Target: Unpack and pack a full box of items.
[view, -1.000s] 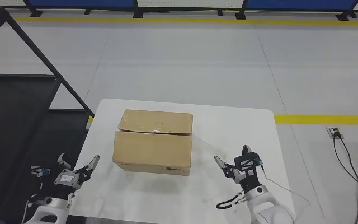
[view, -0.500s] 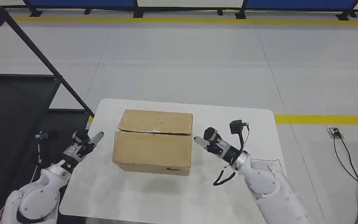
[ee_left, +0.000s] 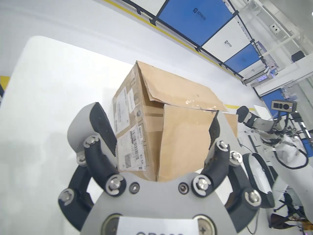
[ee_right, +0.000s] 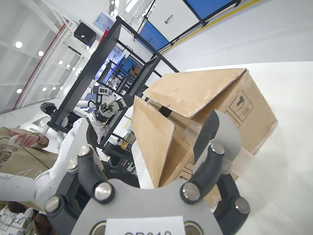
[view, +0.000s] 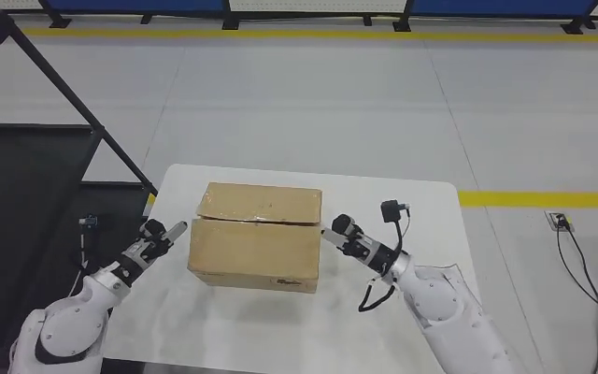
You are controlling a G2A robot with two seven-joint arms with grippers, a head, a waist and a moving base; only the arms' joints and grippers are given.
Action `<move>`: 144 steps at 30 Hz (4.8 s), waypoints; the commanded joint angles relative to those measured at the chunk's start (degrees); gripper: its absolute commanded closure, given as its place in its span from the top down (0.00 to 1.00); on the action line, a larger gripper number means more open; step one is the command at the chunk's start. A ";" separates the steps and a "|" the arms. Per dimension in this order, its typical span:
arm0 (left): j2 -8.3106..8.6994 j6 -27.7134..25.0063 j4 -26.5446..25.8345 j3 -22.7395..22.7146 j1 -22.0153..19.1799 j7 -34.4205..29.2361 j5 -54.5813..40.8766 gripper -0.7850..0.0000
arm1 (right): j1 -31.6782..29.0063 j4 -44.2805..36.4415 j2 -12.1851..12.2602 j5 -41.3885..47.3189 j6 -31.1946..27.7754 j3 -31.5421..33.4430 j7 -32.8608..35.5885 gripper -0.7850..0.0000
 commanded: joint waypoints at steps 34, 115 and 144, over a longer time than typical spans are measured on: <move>3.41 -15.68 0.91 -0.98 2.84 -13.65 -3.26 1.00 | 2.51 -3.80 5.48 27.10 -6.13 -10.39 37.85 1.00; 5.20 -17.10 3.46 2.47 5.65 -10.07 10.73 1.00 | 37.74 47.26 -15.95 31.98 13.72 -28.00 -17.96 1.00; 5.20 -17.10 3.46 2.47 5.65 -10.07 10.73 1.00 | 41.54 62.89 -23.82 22.29 11.16 -29.10 -16.65 1.00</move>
